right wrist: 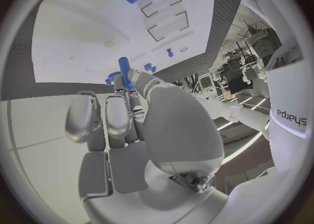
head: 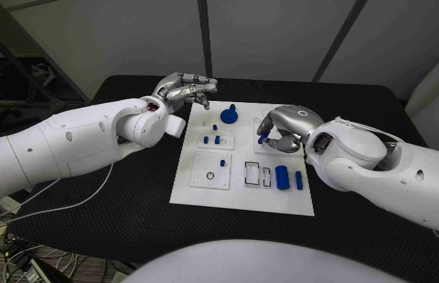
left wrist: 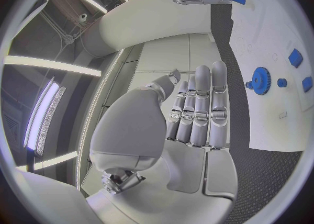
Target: Assemble the parts on the task board
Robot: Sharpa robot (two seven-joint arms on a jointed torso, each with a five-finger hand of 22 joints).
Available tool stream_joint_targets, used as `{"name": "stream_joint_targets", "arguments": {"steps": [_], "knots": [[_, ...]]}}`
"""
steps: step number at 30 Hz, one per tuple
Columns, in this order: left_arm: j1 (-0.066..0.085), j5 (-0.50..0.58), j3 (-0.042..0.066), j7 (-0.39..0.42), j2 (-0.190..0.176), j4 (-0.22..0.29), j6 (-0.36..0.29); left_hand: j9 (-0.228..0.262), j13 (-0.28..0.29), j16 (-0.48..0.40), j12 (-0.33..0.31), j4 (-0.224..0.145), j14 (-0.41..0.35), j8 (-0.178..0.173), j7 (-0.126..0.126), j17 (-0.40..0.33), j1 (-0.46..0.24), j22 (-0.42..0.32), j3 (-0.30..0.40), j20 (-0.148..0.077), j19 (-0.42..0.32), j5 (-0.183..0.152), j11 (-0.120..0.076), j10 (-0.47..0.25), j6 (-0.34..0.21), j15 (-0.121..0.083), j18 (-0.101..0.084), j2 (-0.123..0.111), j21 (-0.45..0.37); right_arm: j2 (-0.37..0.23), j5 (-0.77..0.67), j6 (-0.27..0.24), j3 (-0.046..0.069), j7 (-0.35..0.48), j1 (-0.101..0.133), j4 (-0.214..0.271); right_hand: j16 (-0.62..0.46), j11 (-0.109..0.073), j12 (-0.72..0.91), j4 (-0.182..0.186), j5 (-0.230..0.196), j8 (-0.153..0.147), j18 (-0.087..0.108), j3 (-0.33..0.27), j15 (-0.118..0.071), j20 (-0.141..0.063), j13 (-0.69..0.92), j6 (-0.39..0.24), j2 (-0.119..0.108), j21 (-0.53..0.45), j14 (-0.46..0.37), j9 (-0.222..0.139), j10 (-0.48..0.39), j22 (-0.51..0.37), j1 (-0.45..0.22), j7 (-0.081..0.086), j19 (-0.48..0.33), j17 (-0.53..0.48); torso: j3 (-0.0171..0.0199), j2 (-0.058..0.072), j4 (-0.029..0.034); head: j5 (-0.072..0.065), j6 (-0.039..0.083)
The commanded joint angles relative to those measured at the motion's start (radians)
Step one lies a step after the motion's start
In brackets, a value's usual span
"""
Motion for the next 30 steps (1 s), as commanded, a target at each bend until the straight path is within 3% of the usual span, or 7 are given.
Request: {"name": "stream_joint_targets", "arguments": {"steps": [1, 7, 11, 20, 30], "knots": [[0.001, 0.001, 0.001, 0.007, 0.002, 0.0, 0.009, -0.001, -0.001, -0.006, 0.005, -0.003, -0.007, 0.005, 0.008, -0.001, -0.002, -0.001, -0.005, -0.001, -0.005, 0.002, 0.0, -0.004, 0.001, 0.001, -0.005, 0.01, -0.005, 0.004, 0.009, -0.056, 0.003, 0.008, 0.001, 0.026, 0.006, -0.014, -0.001, -0.003, 0.004, 0.002, -0.006, 0.005, -0.004, 0.0, 0.002, 0.005, -0.002, 0.004, 0.029, -0.001, 0.02, 0.002, 0.012, 0.001, 0.008, 0.001, 0.0001, 0.002, 0.0011, 0.002, 0.0], [0.001, 0.001, 0.001, 0.007, 0.006, -0.001, 0.009, -0.001, -0.001, -0.006, 0.005, -0.003, -0.007, 0.005, 0.008, -0.001, -0.002, -0.001, -0.005, -0.001, -0.005, 0.002, 0.0, -0.004, 0.001, 0.001, -0.005, 0.01, -0.005, 0.059, 0.036, -0.059, 0.003, 0.034, 0.002, 0.036, 0.006, -0.012, -0.002, -0.004, 0.007, 0.001, -0.006, 0.008, -0.003, 0.001, 0.002, 0.005, -0.003, 0.004, 0.028, -0.001, 0.019, 0.002, 0.011, 0.002, 0.008, 0.0, -0.0005, 0.003, 0.0036, 0.008, -0.004], [0.001, 0.001, 0.001, 0.007, 0.008, -0.001, 0.008, -0.001, -0.001, -0.006, 0.005, -0.003, -0.007, 0.005, 0.008, -0.001, -0.002, -0.001, -0.005, -0.001, -0.005, 0.002, 0.0, -0.004, 0.001, 0.001, -0.005, 0.01, -0.005, 0.108, 0.042, -0.063, -0.005, 0.055, 0.0, 0.029, 0.006, -0.012, -0.003, -0.005, 0.008, 0.0, -0.006, 0.009, -0.003, 0.001, 0.003, 0.005, -0.003, 0.005, 0.028, -0.001, 0.019, 0.002, 0.01, 0.003, 0.008, 0.001, 0.0005, 0.003, 0.0035, 0.013, -0.008], [0.001, 0.001, 0.001, 0.008, 0.013, -0.004, 0.007, -0.001, -0.001, -0.006, 0.005, -0.003, -0.007, 0.005, 0.008, -0.001, -0.002, -0.001, -0.005, -0.001, -0.005, 0.002, 0.0, -0.004, 0.001, 0.001, -0.005, 0.01, -0.005, 0.198, 0.046, -0.058, -0.058, 0.099, -0.005, 0.0, 0.006, -0.011, -0.005, -0.005, 0.01, -0.001, -0.006, 0.011, -0.002, 0.001, 0.003, 0.004, -0.004, 0.004, 0.028, -0.002, 0.018, 0.001, 0.009, 0.004, 0.007, -0.001, -0.0011, 0.003, 0.001, 0.026, -0.013], [0.002, 0.001, 0.001, 0.008, 0.018, -0.005, 0.007, -0.001, -0.001, -0.006, 0.005, -0.003, -0.007, 0.005, 0.008, -0.001, -0.002, -0.001, -0.005, -0.001, -0.005, 0.002, 0.0, -0.004, 0.001, 0.001, -0.005, 0.01, -0.005, 0.245, 0.048, -0.04, -0.113, 0.122, -0.013, -0.041, 0.005, -0.01, -0.006, -0.005, 0.012, -0.001, -0.005, 0.012, -0.002, 0.001, 0.003, 0.004, -0.004, 0.003, 0.027, -0.002, 0.017, 0.0, 0.007, 0.005, 0.006, -0.003, -0.0002, 0.001, 0.0008, 0.034, -0.02]]}}
